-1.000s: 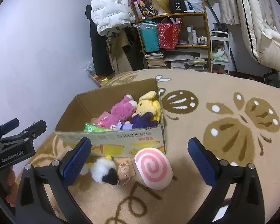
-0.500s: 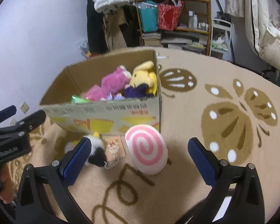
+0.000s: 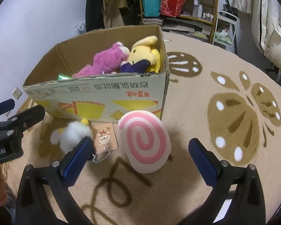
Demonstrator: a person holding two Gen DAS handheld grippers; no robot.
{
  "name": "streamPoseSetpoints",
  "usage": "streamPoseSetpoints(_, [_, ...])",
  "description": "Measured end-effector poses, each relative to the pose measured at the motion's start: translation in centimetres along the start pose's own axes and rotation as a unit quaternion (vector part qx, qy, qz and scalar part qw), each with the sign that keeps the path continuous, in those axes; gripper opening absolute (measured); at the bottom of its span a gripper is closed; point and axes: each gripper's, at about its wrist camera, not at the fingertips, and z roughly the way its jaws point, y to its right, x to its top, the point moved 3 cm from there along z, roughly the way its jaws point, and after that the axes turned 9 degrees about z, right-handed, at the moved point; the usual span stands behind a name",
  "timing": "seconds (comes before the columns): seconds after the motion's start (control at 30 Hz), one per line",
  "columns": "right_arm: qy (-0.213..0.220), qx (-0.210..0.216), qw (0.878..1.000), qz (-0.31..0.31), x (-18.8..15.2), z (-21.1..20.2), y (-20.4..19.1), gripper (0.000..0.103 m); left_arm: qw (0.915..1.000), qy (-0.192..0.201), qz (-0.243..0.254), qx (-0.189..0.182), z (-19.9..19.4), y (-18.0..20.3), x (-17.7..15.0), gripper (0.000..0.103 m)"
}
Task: Organize soft objects
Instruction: 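Close the left tool on the white pompom while the right tool grasps the swirl cushion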
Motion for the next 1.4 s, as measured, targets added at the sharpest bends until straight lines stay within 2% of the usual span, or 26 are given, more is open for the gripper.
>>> streamPoseSetpoints(0.13, [-0.009, -0.007, 1.000, -0.004, -0.1, 0.7, -0.1, 0.103, 0.9998, -0.017, -0.001, -0.014, 1.3, 0.6, -0.1, 0.102])
streamPoseSetpoints(0.3, [-0.023, -0.015, 1.000, -0.008, -0.3, 1.8, -0.1, 0.103, 0.9993, -0.031, 0.014, -0.013, 2.5, 1.2, -0.2, 0.102])
streamPoseSetpoints(0.67, [-0.031, -0.045, 0.998, -0.007, 0.2, 3.4, 1.3, 0.103, 0.9973, -0.044, 0.010, -0.058, 4.2, 2.2, -0.2, 0.102])
streamPoseSetpoints(0.9, [-0.047, -0.047, 0.998, -0.006, 0.1, 5.0, 1.7, 0.103, 0.9961, -0.062, 0.019, -0.061, 5.7, 2.8, -0.4, 0.102])
streamPoseSetpoints(1.2, [-0.066, -0.050, 0.996, -0.037, 0.0, 6.4, 1.2, 0.103, 0.9945, -0.079, 0.021, -0.065, 7.0, 3.0, -0.7, 0.102])
streamPoseSetpoints(1.4, [-0.053, -0.050, 0.996, -0.057, 0.3, 6.2, 0.2, 0.099, 0.9945, -0.082, 0.016, -0.063, 7.5, 2.6, -0.5, 0.102])
